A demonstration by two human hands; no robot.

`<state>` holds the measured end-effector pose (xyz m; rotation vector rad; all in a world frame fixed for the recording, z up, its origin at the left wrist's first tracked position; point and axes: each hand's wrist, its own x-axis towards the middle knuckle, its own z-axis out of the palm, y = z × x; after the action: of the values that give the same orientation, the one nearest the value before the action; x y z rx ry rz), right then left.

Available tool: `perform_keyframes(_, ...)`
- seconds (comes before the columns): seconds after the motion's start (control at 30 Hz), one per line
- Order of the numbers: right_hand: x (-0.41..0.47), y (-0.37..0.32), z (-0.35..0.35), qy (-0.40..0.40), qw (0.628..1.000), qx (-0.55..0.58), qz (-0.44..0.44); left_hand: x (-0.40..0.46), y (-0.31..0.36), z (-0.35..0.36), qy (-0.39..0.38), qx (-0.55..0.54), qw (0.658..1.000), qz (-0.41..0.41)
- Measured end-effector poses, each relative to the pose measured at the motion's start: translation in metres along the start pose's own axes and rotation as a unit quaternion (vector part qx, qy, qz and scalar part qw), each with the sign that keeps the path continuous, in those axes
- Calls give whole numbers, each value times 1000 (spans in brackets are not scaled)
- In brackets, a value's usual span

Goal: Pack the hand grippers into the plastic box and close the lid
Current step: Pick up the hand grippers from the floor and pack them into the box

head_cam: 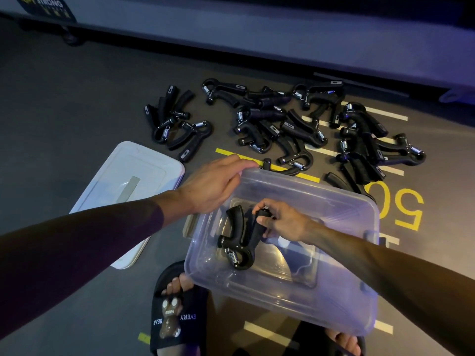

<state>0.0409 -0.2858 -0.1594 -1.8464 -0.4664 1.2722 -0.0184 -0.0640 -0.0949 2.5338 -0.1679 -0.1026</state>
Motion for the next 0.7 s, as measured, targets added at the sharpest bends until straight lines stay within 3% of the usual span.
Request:
perform_keyframes(0.1,3,-1,4,32,996,-80,-2,0,0,0,-6,-3,1000,-6)
perform_keyframes(0.17,4,2,4,65,969,-234,-41,0,-1,1,-7,-4,1000,-9)
perform_keyframes(0.23,2,5,5,81,943,-312,-79,0,-2,1,-9,-4,1000,-9)
perform_keyframes(0.7,1,8,11,76,943,-309,-100,1,-1,1,-13,-3,1000,-14)
